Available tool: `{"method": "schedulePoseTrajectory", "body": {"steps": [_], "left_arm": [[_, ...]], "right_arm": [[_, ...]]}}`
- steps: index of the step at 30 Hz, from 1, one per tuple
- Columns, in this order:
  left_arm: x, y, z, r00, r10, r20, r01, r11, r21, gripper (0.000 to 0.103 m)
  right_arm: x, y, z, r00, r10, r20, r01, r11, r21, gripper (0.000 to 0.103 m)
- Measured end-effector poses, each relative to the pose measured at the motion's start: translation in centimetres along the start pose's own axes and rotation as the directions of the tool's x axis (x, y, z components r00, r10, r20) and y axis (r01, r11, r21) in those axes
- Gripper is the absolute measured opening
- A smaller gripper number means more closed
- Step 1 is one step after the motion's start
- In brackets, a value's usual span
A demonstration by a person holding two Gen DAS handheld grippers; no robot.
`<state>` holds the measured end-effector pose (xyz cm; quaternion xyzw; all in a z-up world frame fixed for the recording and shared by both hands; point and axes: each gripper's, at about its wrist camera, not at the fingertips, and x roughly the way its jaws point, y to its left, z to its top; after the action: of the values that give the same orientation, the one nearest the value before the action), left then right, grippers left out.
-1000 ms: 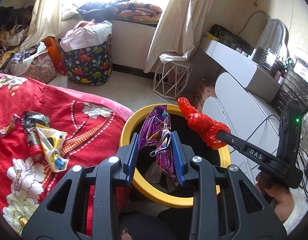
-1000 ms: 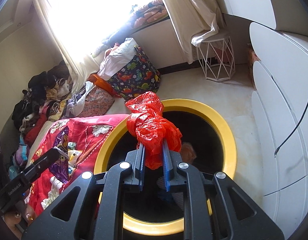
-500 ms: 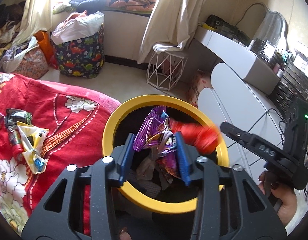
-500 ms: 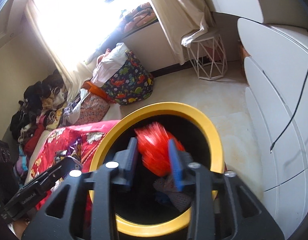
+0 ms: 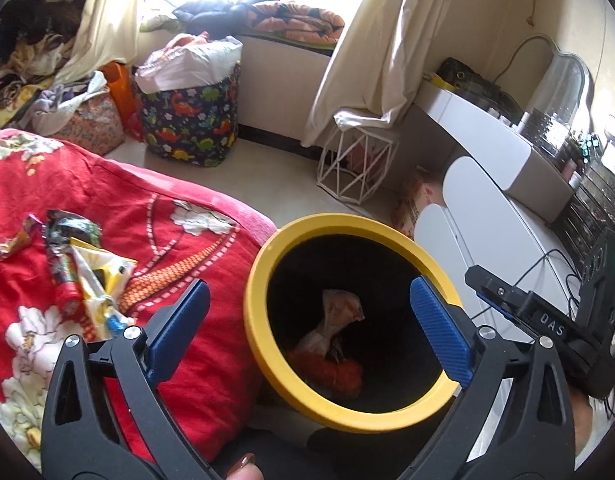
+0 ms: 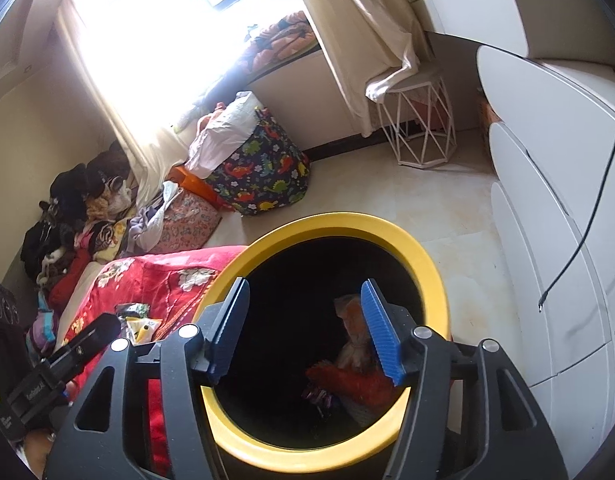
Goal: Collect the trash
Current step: 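Move both open grippers back over the trash on the bedspread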
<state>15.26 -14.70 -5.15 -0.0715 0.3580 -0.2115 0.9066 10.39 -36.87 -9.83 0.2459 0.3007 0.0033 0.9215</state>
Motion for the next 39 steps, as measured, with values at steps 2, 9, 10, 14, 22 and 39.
{"method": "schedulePoseTrajectory", "body": {"steps": [2, 9, 10, 14, 22, 39], "left_arm": [[-0.6, 0.3, 0.2, 1.0, 0.017, 0.019, -0.017, 1.0, 0.002, 0.092], [-2.3, 1.8, 0.6, 0.997, 0.059, 0.055, -0.059, 0.998, -0.008, 0.092], [-2.5, 2.2, 0.7, 0.996, 0.064, 0.06, -0.064, 0.998, -0.015, 0.092], [-3.2, 3.5, 0.8, 0.994, 0.083, 0.074, -0.08, 0.996, -0.041, 0.092], [-4.8, 6.3, 0.9, 0.984, 0.138, 0.112, -0.129, 0.988, -0.082, 0.092], [-6.8, 13.8, 0.2, 0.963, 0.248, 0.108, -0.219, 0.949, -0.227, 0.092]], "right_arm": [[-0.1, 0.7, -0.1, 1.0, 0.011, 0.0, -0.011, 1.0, -0.019, 0.06], [0.0, 2.7, -0.6, 0.999, 0.05, -0.008, -0.05, 0.996, -0.075, 0.063], [0.0, 3.0, -0.7, 0.998, 0.055, -0.009, -0.056, 0.995, -0.083, 0.064], [0.0, 4.5, -1.1, 0.997, 0.079, -0.015, -0.081, 0.989, -0.126, 0.065], [0.4, 7.9, -2.0, 0.992, 0.121, -0.035, -0.126, 0.97, -0.21, 0.069], [3.4, 15.0, -4.6, 0.971, 0.181, -0.155, -0.226, 0.906, -0.358, 0.071]]}}
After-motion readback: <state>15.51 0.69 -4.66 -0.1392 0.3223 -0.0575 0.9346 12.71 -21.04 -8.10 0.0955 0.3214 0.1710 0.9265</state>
